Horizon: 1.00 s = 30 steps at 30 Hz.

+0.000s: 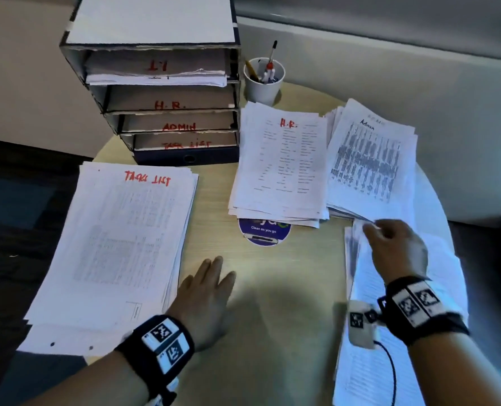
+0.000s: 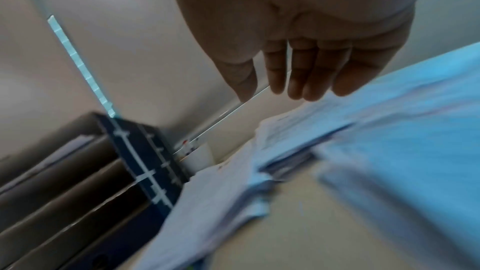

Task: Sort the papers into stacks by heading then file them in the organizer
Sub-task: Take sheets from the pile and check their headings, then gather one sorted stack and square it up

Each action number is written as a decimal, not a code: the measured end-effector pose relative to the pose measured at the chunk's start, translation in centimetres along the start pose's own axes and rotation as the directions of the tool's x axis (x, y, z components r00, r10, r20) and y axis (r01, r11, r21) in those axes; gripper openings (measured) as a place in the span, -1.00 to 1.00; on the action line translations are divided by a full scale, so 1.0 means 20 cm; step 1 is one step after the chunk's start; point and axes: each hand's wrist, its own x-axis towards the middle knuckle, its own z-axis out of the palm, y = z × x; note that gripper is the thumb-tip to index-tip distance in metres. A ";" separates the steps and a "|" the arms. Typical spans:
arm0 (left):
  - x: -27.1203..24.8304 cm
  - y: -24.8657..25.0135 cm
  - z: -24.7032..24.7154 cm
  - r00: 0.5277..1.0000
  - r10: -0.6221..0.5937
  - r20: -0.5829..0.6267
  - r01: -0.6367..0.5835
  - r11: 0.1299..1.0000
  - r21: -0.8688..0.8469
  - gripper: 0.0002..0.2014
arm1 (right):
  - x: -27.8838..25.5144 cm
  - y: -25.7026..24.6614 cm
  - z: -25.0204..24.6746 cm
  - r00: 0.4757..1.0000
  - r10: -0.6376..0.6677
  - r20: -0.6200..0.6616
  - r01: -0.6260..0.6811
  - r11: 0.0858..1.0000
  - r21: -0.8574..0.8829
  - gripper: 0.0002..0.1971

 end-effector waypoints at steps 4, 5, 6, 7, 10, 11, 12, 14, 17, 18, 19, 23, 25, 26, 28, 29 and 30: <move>0.00 0.13 -0.04 0.997 0.064 -0.036 -0.061 0.995 0.076 -0.49 | -0.24 0.61 -0.30 0.971 0.223 -0.090 -0.234 0.964 -0.128 -0.54; 0.01 0.19 -0.05 0.994 0.101 -0.039 -0.098 0.993 0.066 -0.62 | -0.27 0.74 -0.37 0.951 0.298 -0.087 -0.308 0.940 -0.147 -0.43; 0.03 0.28 -0.05 0.990 0.140 -0.031 -0.139 0.989 0.042 -0.68 | -0.30 0.85 -0.43 0.932 0.359 -0.055 -0.363 0.921 -0.138 -0.32; 0.05 0.36 -0.04 0.984 0.178 -0.019 -0.178 0.984 0.013 -0.69 | -0.32 0.92 -0.47 0.917 0.399 0.004 -0.397 0.913 -0.093 -0.26; 0.14 0.64 -0.01 0.969 0.247 0.018 -0.244 0.965 -0.092 -0.63 | -0.35 1.09 -0.48 0.872 0.427 0.238 -0.472 0.864 0.176 -0.35; 0.17 0.73 0.01 0.966 0.256 0.024 -0.248 0.952 -0.178 -0.65 | -0.36 1.15 -0.47 0.863 0.411 0.292 -0.481 0.845 0.233 -0.39; 0.20 0.80 0.03 0.967 0.253 0.036 -0.233 0.931 -0.281 -0.67 | -0.36 1.18 -0.44 0.854 0.401 0.331 -0.495 0.823 0.279 -0.45; 0.23 0.91 0.06 0.965 0.247 0.083 -0.185 0.875 -0.446 -0.62 | -0.38 1.20 -0.41 0.861 0.363 0.355 -0.482 0.806 0.344 -0.65; 0.23 1.00 0.13 0.953 0.265 0.149 -0.167 0.865 -0.474 -0.57 | -0.41 1.20 -0.39 0.872 0.339 0.354 -0.468 0.789 0.398 -0.75; 0.22 1.02 0.14 0.949 0.266 0.167 -0.168 0.878 -0.448 -0.59 | -0.42 1.20 -0.39 0.877 0.330 0.349 -0.457 0.798 0.393 -0.77; 0.22 1.03 0.16 0.947 0.270 0.174 -0.172 0.883 -0.438 -0.61 | -0.43 1.19 -0.42 0.877 0.320 0.357 -0.451 0.805 0.385 -0.79; 0.15 1.05 0.13 0.931 0.267 0.249 -0.146 0.897 -0.418 -0.81 | -0.45 1.22 -0.52 0.901 0.246 0.356 -0.363 0.878 0.312 -0.78; 0.10 1.05 0.09 0.953 0.274 0.129 -0.240 0.943 -0.231 -0.82 | -0.44 1.25 -0.57 0.932 0.163 0.325 -0.232 0.954 0.188 -0.77; 0.07 1.05 0.07 0.953 0.302 -0.024 -0.302 0.944 -0.132 -0.70 | -0.42 1.24 -0.60 0.935 0.122 0.334 -0.171 0.977 0.123 -0.78; 0.05 1.10 0.00 0.822 0.428 -0.376 -0.443 0.895 0.050 -0.41 | -0.39 1.16 -0.66 0.917 0.018 0.399 0.015 0.997 -0.080 -0.81; 0.04 1.14 -0.04 0.705 0.497 -0.506 -0.495 0.856 0.149 -0.34 | -0.37 1.08 -0.68 0.894 -0.063 0.444 0.157 0.971 -0.178 -0.82; 0.05 1.20 -0.09 0.611 0.553 -0.567 -0.520 0.820 0.238 -0.30 | -0.35 0.98 -0.68 0.856 -0.161 0.491 0.312 0.918 -0.243 -0.81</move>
